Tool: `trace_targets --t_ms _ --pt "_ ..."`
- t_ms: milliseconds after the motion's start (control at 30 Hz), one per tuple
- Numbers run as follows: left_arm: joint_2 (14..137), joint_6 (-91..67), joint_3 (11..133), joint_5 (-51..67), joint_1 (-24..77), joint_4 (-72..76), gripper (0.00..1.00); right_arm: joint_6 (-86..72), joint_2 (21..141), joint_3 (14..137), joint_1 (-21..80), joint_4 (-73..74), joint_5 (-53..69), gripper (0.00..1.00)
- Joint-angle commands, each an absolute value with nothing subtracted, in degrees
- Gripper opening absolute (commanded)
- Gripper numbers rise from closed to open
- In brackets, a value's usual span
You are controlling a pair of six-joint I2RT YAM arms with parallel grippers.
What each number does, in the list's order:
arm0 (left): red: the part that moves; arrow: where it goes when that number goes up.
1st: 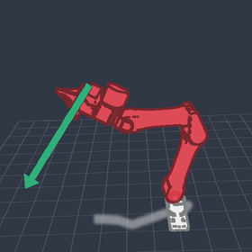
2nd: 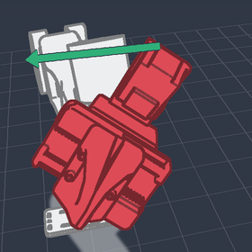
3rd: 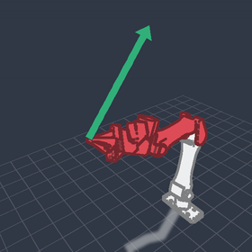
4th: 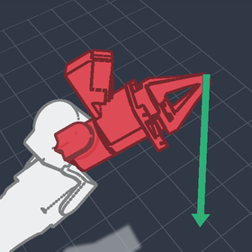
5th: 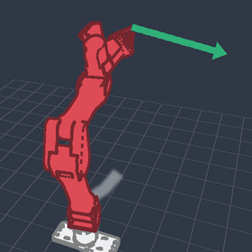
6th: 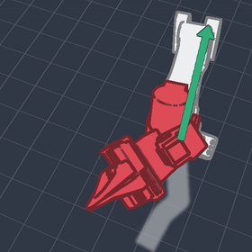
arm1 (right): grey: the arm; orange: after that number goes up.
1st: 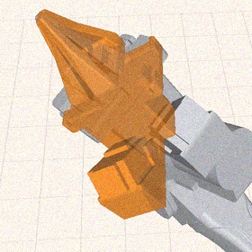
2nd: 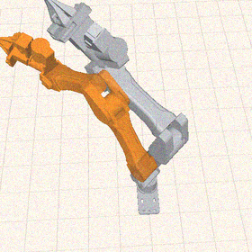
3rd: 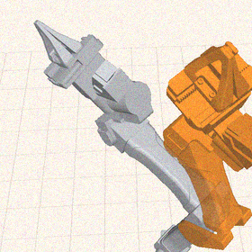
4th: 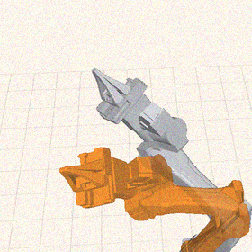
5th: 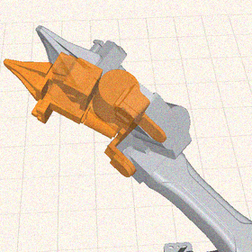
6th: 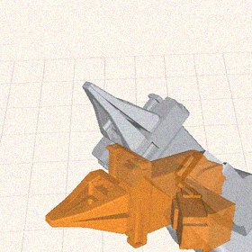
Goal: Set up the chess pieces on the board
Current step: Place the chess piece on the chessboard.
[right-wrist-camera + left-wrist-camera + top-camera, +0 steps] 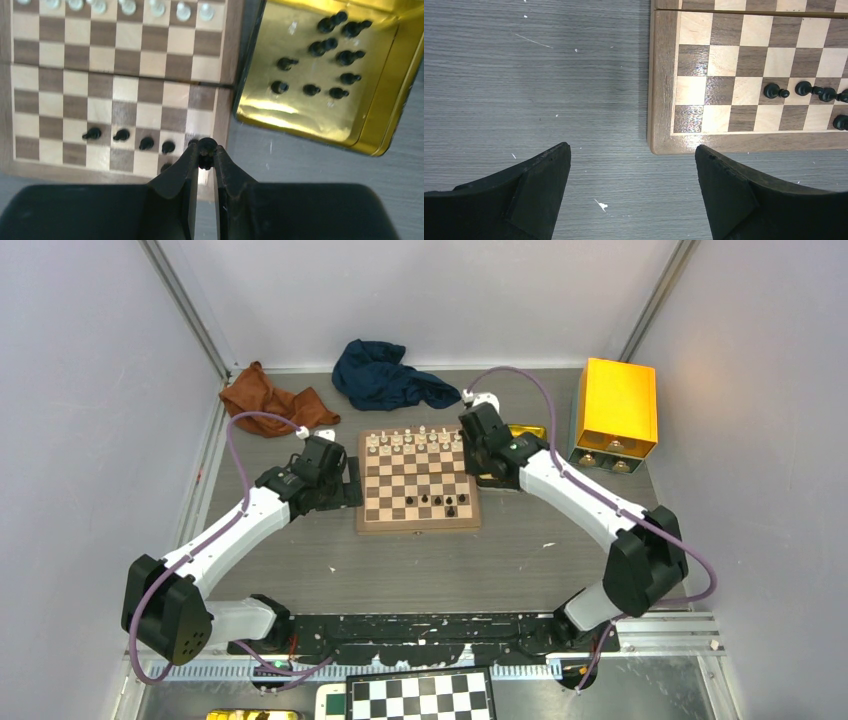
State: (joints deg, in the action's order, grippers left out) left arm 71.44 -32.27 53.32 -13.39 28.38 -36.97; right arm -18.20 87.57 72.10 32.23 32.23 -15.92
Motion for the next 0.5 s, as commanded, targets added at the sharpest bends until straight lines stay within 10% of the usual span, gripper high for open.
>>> trace_targets --t_ms 0,467 --pt "70.7 -31.5 53.9 -12.7 28.0 -34.5 0.95 -22.4 82.2 67.6 35.3 34.0 -19.6 0.01" --pt "70.7 -31.9 53.6 -12.6 28.0 -34.6 0.94 -27.5 81.5 59.1 40.5 31.2 -18.8 0.01"
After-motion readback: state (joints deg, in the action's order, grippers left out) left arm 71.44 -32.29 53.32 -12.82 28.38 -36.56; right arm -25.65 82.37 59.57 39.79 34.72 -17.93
